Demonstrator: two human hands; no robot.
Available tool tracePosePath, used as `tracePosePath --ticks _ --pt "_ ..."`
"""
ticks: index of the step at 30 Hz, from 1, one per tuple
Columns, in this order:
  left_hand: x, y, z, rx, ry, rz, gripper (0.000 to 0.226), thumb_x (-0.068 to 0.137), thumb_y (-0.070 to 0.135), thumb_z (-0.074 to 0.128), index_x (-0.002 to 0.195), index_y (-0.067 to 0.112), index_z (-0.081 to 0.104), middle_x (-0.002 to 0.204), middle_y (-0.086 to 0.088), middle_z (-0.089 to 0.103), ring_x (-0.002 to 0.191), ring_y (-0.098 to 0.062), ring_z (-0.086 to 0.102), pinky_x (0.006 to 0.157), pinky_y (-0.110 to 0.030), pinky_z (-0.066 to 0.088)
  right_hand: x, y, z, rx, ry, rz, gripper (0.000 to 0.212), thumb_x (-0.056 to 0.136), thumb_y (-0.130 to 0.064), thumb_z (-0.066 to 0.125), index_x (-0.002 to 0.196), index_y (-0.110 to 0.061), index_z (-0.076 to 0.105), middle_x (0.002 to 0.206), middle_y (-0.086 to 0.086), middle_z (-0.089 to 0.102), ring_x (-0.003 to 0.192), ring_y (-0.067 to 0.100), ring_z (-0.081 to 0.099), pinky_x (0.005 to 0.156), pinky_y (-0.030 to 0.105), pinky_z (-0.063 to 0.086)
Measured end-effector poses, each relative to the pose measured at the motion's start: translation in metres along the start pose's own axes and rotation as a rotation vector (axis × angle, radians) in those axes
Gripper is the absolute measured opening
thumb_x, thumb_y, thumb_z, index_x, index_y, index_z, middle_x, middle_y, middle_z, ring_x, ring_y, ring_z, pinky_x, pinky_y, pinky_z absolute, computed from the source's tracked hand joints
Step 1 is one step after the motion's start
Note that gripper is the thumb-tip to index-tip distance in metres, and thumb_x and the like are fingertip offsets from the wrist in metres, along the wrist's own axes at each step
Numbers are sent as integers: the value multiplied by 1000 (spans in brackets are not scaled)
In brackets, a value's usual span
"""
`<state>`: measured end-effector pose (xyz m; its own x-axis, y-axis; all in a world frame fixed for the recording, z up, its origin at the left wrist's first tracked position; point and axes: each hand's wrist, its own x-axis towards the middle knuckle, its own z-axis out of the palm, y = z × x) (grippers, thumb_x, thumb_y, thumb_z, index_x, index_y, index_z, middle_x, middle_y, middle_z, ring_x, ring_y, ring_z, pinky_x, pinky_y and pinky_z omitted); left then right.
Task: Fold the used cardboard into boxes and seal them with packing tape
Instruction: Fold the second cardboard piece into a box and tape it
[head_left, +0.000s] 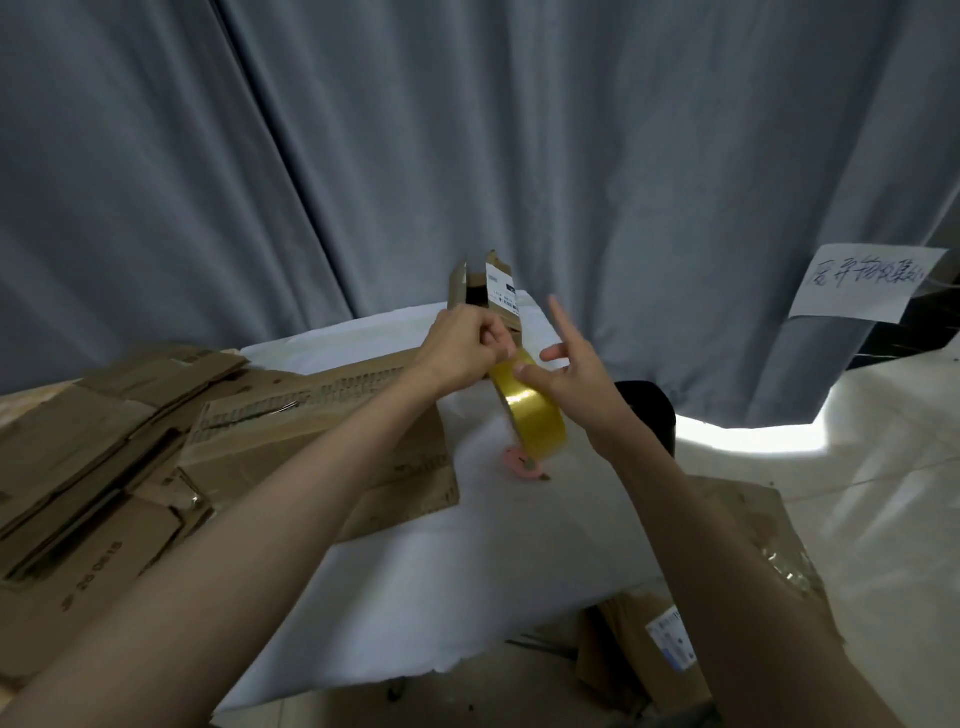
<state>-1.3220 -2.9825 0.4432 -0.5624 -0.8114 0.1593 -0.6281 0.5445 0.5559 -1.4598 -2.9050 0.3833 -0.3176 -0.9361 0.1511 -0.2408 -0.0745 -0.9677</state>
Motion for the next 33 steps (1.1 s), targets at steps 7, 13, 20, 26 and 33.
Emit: tracePosePath --ticks 7,13,20,26,33 --pt "10 31 -41 24 64 120 6 90 11 68 93 9 73 78 3 65 68 -5 55 57 -4 37 -17 -22 12 152 115 140 52 84 -47 70 123 -24 46 96 -1 70 93 20 70 80 39 55" --pt "5 26 -74 32 63 97 5 89 13 70 92 10 72 93 -6 73 84 -14 61 77 -30 49 -44 -43 15 67 -93 -24 18 83 -27 60 99 -23 66 86 -4 77 86 9 70 70 26 53" --pt "-17 -14 -70 -10 79 -4 6 86 16 77 84 17 71 92 -7 73 85 -13 60 79 -29 49 -77 -48 38 -74 -32 102 42 85 -59 60 94 -18 68 80 1 76 80 18 71 73 38 55" --pt "-9 -36 -68 -12 88 -38 4 86 14 76 87 12 72 91 -4 73 77 -6 60 69 -11 44 -89 -45 47 19 -32 284 31 94 -53 53 90 -24 60 55 -20 66 51 -11 61 59 26 41" --pt "7 -61 -73 67 100 -42 5 85 13 77 85 13 72 87 3 72 80 -7 60 74 -19 44 -96 -47 56 115 -193 361 35 96 -52 52 108 -20 62 76 -4 77 64 7 72 73 34 53"
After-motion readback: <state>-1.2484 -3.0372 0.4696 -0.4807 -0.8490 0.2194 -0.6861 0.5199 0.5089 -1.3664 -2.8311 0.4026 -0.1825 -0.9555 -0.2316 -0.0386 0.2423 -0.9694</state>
